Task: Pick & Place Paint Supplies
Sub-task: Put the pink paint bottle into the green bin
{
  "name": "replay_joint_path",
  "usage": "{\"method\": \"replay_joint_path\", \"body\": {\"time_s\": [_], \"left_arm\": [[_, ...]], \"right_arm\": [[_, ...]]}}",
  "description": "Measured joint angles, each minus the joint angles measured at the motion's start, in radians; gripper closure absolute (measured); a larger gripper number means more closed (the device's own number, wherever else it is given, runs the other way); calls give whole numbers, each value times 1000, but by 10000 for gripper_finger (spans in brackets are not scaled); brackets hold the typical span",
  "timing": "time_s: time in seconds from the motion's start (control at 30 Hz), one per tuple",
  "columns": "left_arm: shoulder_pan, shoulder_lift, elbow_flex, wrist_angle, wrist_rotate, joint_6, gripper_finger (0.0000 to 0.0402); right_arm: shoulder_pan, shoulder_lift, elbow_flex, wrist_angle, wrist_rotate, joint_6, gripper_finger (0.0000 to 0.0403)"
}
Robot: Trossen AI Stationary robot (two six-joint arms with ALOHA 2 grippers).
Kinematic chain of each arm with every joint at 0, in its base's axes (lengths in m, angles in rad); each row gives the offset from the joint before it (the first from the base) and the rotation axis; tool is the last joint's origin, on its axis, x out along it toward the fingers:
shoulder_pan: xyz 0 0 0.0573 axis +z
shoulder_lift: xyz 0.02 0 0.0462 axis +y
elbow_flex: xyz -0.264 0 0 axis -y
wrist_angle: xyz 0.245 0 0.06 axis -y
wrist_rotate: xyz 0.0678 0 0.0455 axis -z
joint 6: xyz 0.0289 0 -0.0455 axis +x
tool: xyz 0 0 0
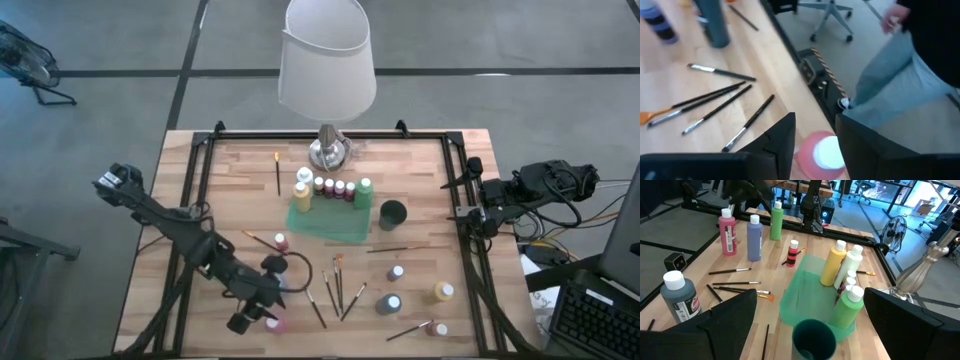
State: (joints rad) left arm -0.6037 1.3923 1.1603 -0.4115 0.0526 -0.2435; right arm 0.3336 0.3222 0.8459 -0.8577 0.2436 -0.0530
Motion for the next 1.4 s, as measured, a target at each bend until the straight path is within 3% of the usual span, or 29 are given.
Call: {"method": "replay_joint_path", "body": {"time_s": [0.37, 0.53, 0.93, 1.4], "left_arm": [[0, -4, 0, 1, -117, 2, 253], [-1, -7, 0, 19, -102, -102, 252], [-2, -20, -1, 29, -126, -98, 254], [-18, -38, -2, -37, -58, -83, 191]], "right_arm": [[0, 0, 0, 0, 0, 0, 39], [0, 0, 0, 0, 0, 0, 39], [0, 0, 0, 0, 0, 0, 39], [0, 0, 0, 0, 0, 0, 39]]}}
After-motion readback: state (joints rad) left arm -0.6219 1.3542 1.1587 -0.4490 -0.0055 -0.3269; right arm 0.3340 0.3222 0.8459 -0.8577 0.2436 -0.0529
